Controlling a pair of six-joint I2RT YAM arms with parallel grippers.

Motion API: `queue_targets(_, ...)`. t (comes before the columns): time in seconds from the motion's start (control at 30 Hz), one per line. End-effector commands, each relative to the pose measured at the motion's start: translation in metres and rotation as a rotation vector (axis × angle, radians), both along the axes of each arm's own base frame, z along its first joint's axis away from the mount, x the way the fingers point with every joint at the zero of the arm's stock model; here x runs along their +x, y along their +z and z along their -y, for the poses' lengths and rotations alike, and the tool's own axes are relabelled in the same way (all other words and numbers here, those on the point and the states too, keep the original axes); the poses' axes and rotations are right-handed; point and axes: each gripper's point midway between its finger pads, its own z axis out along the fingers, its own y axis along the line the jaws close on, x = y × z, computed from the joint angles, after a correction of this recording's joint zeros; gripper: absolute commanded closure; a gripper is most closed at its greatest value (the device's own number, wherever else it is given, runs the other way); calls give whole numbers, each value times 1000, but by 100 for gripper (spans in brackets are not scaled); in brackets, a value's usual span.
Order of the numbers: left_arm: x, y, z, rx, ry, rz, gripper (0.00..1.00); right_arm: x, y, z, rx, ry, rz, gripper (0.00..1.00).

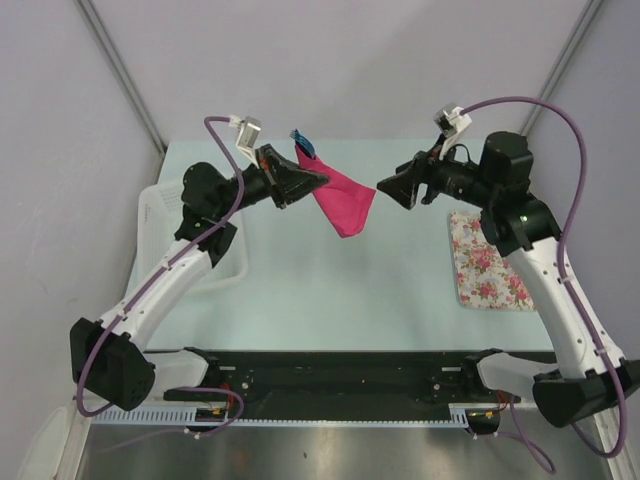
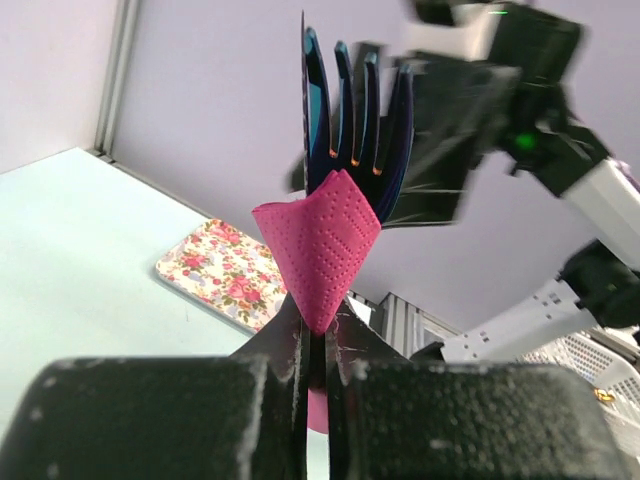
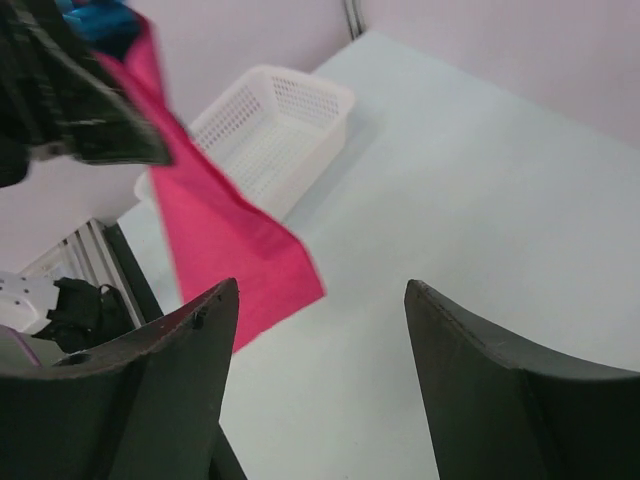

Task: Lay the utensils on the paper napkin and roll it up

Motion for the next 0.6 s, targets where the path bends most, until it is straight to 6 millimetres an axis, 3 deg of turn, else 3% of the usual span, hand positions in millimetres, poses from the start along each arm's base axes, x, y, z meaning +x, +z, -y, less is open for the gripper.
queue_targets(0.0,9,36,-6,-59,47,101,100,-29,56,-8,111,29,127,26)
queue_targets(0.1,7,41,-3,-69,17,107,100,-38,59,-23,123,106,140,26)
queue_targets(0.27,-8,55,0,-103,-73,162,100,-41,33,-50,120,225,88,25)
queue_targets(0.57,-27,71,0,-101,-146,226,100,-48,14,-72,141,365,45,28)
